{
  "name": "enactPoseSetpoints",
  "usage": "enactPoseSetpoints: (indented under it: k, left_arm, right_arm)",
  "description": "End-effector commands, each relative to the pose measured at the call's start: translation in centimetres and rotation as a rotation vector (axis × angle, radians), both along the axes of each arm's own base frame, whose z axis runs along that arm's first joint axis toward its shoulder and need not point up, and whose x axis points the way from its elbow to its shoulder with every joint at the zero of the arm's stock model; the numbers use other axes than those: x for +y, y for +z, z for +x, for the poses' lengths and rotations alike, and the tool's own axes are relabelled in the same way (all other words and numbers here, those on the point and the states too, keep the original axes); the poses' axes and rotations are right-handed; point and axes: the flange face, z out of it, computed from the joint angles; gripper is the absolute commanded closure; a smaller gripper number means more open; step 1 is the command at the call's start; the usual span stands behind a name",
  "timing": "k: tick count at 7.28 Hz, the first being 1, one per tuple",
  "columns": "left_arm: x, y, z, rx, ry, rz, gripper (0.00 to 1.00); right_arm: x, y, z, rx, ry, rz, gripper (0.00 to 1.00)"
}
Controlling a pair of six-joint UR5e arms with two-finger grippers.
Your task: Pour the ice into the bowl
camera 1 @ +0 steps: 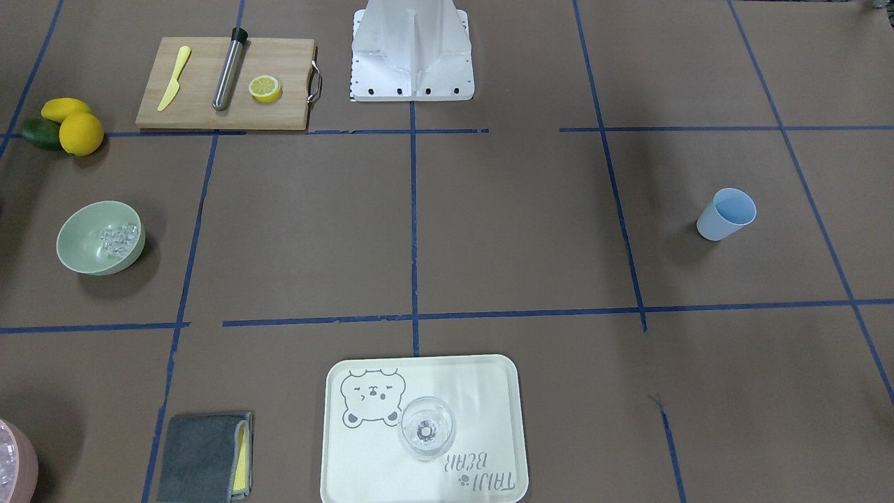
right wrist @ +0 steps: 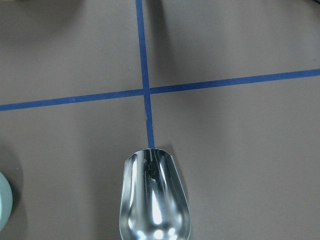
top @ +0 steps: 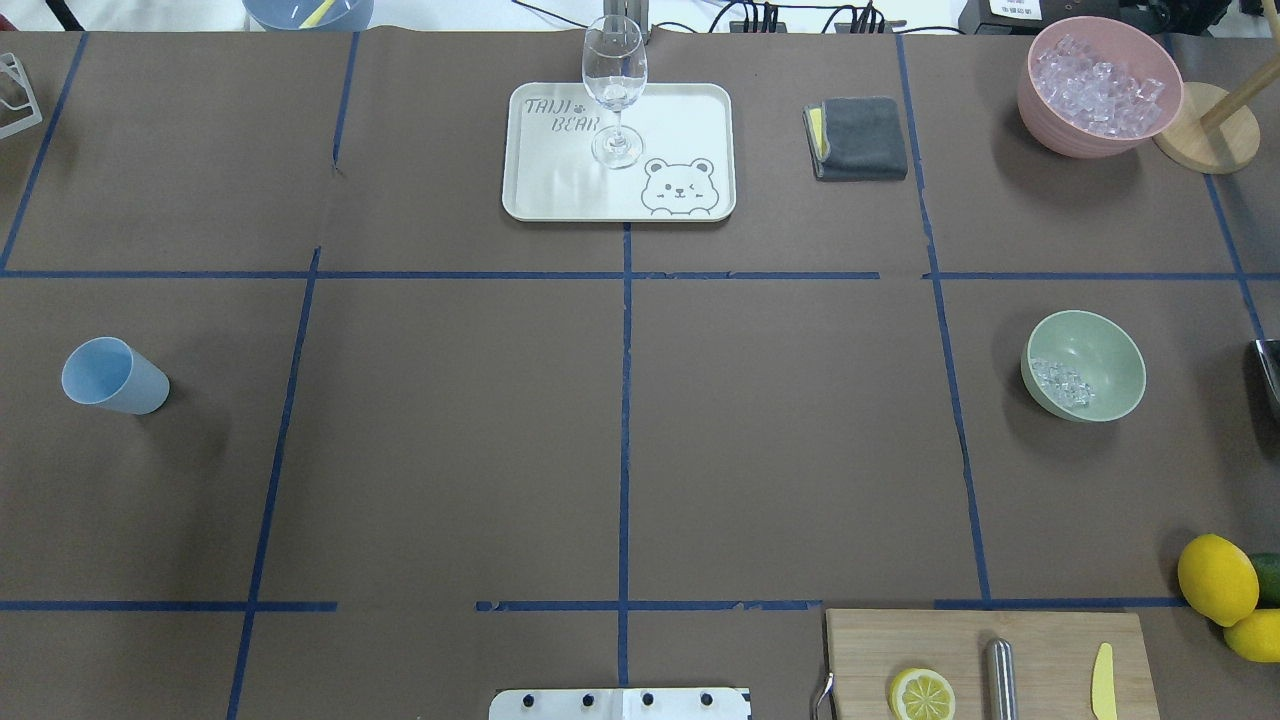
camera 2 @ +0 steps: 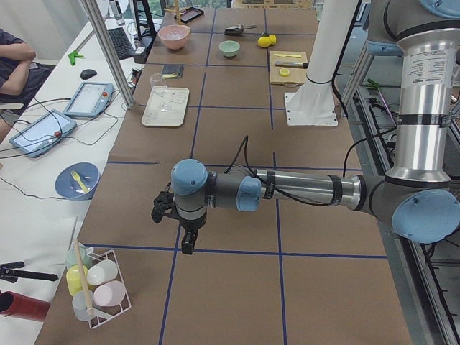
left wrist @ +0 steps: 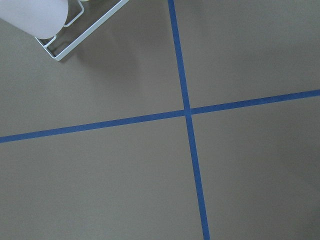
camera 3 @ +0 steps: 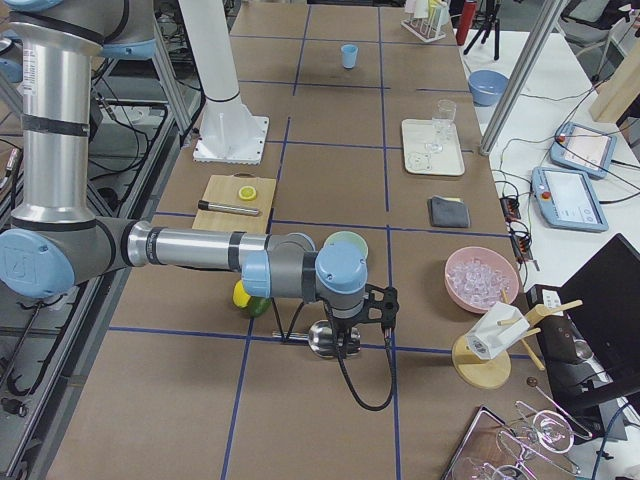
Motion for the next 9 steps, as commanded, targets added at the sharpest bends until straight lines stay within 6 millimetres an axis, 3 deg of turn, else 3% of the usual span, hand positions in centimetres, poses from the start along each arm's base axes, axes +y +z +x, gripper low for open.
enactPoseSetpoints:
  k: [1,9]
  left_arm:
    - [-0.01,-0.07,0.01,0.001,-0.006,-0.004,0.00]
    - [-0.09,-0.24,0.01,0.001,-0.006,0.001,0.00]
  right_arm:
    - [-0.23,-0.11,0.01,-0.002,0.016,0.004,0.00]
    - [-0.74,-0.91,-0.01,0.002,0.006,0.032,0.00]
